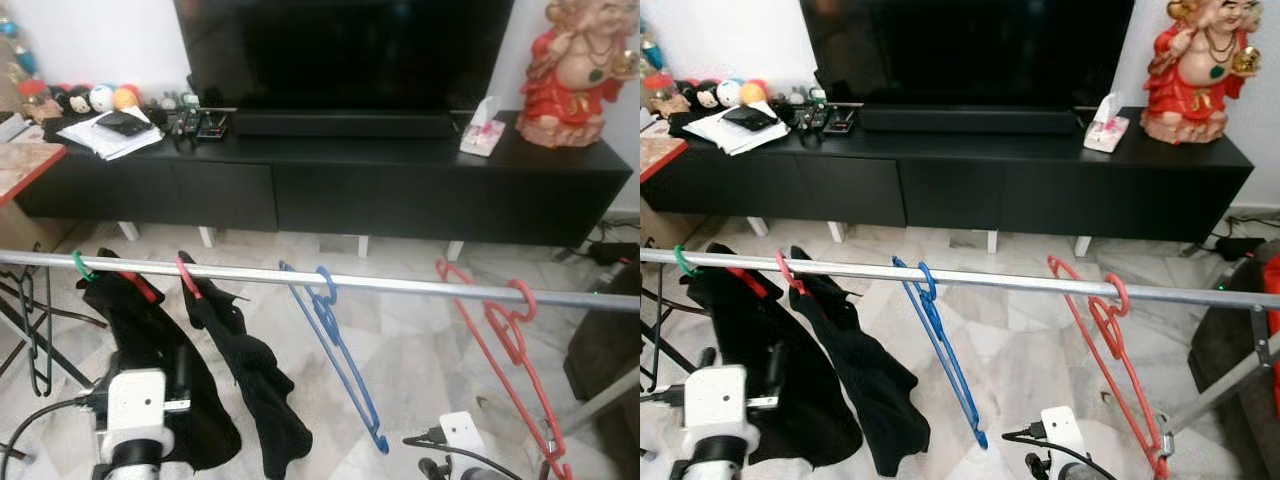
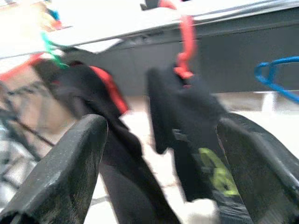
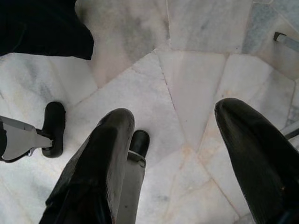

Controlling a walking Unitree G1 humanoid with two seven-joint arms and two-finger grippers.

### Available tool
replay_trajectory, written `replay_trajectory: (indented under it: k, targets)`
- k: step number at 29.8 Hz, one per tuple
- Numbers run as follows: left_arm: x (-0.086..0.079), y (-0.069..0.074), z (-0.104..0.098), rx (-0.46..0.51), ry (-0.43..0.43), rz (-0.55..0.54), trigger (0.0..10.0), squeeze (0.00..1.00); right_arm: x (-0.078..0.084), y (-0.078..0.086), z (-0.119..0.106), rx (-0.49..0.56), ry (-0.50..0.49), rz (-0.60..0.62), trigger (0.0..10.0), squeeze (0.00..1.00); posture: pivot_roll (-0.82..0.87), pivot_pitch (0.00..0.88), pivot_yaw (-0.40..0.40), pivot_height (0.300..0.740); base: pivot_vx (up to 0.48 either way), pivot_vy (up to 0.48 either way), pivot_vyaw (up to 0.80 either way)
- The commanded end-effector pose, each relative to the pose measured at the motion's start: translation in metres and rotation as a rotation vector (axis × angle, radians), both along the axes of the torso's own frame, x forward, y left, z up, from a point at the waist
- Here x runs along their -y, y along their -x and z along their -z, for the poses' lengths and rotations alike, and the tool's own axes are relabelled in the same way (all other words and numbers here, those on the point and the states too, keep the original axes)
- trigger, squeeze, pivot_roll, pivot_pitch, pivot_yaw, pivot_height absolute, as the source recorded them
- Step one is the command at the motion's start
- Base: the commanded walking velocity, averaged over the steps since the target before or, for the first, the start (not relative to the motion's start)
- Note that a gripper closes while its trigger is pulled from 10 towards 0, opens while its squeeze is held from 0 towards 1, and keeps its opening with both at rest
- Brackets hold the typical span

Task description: Hang hanger

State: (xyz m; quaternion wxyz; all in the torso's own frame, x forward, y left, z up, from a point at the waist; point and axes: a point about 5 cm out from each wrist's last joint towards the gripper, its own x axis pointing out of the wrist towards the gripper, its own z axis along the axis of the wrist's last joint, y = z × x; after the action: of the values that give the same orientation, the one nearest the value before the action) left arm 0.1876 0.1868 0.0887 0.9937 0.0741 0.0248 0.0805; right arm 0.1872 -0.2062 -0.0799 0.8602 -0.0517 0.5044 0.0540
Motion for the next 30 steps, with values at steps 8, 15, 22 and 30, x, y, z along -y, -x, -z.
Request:
replay_trajectory:
  k: [8, 15, 22, 30]
  targets:
    - [0.011, -0.039, -0.021, -0.055, 0.149, 0.006, 10.0, 0.0, -0.002, -0.002, -0.001, 0.008, -0.002, -0.01, 10.0, 0.0, -0.01, 0.0, 0.024, 0.74, 0.0, 0.0, 0.0]
    - [0.006, -0.058, -0.026, -0.082, 0.181, -0.079, 10.0, 0.0, -0.002, -0.003, -0.001, 0.008, -0.002, -0.012, 10.0, 0.0, -0.01, 0.0, 0.024, 0.74, 0.0, 0.0, 0.0]
    - [0.002, -0.074, -0.02, -0.17, 0.258, -0.159, 10.0, 0.0, -0.003, -0.003, -0.001, 0.009, -0.003, -0.012, 10.0, 0.0, -0.01, 0.0, 0.021, 0.74, 0.0, 0.0, 0.0]
    - [0.002, -0.083, -0.004, -0.28, 0.313, -0.155, 10.0, 0.0, -0.003, -0.003, -0.001, 0.008, -0.004, -0.018, 10.0, 0.0, -0.01, 0.0, 0.021, 0.74, 0.0, 0.0, 0.0]
